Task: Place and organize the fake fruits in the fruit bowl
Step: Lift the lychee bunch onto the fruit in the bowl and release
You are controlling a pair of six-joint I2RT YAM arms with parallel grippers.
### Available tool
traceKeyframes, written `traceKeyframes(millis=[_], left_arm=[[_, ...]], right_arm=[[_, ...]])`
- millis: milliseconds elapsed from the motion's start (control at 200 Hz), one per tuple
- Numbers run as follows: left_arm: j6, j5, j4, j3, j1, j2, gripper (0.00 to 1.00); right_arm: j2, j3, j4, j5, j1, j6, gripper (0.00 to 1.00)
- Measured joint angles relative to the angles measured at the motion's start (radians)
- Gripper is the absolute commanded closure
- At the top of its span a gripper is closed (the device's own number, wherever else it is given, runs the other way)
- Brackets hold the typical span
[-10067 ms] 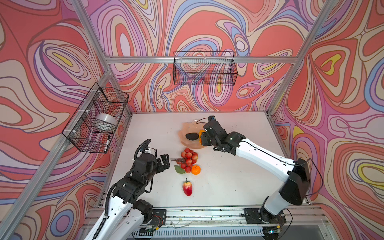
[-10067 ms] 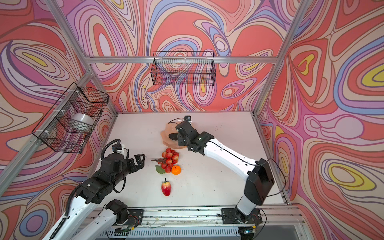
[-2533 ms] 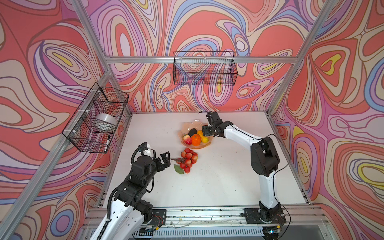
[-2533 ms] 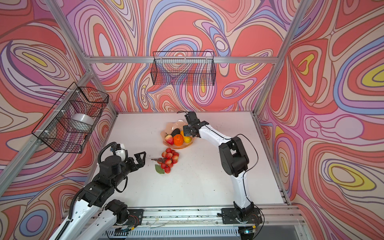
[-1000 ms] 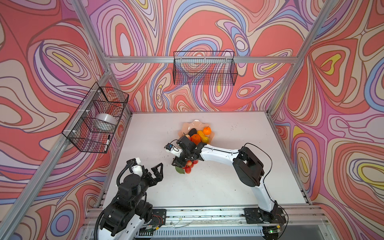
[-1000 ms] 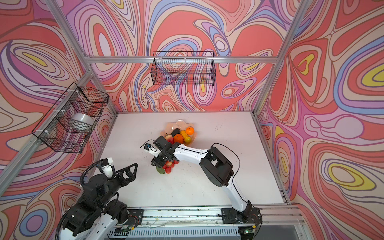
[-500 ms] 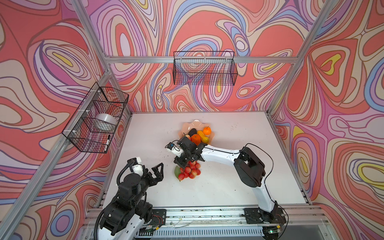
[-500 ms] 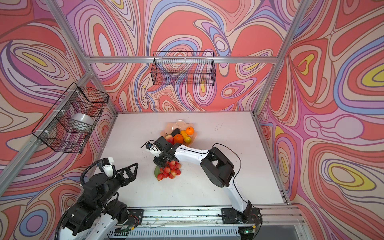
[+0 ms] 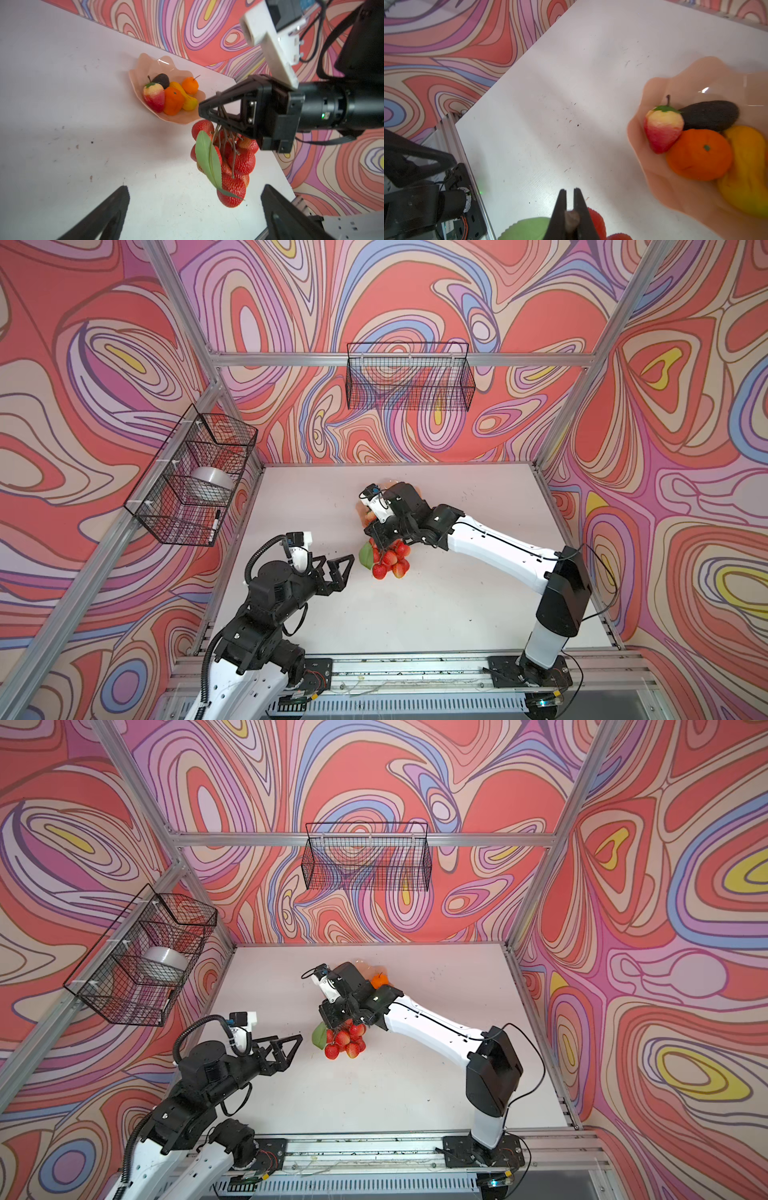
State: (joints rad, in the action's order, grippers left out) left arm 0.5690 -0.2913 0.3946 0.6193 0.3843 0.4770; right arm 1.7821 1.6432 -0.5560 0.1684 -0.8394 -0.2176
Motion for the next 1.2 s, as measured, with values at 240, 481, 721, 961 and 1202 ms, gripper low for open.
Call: traceKeyframes(millis=[240,481,721,961,1202], left_arm=[[-0.042,-0.170,-0.233,0.040,0.000,0.187,0.00],[-0.043,-0.238,-0.361,0.055,0.000,0.312,0.00],[-0.051,-0.231,-0.397,0.071,0.000,0.350,0.00],[-0.060,-0.167,-0.398,0.071,0.000,0.358,0.00],[-0.068,-0.099,-0.393,0.071,0.000,0.355,0.00]], right_arm=[[0.040,0.134,-0.090,-0.020,0.136,-0.008,1.00],[0.278,0.346,-0.117,-0.010,0.236,0.024,1.00],[0.486,0.484,-0.163,0.013,0.260,0.051,1.00],[0.583,0.585,-0.166,0.031,0.286,0.066,0.84],[0.612,0.671,-0.168,0.062,0.297,0.064,0.45]])
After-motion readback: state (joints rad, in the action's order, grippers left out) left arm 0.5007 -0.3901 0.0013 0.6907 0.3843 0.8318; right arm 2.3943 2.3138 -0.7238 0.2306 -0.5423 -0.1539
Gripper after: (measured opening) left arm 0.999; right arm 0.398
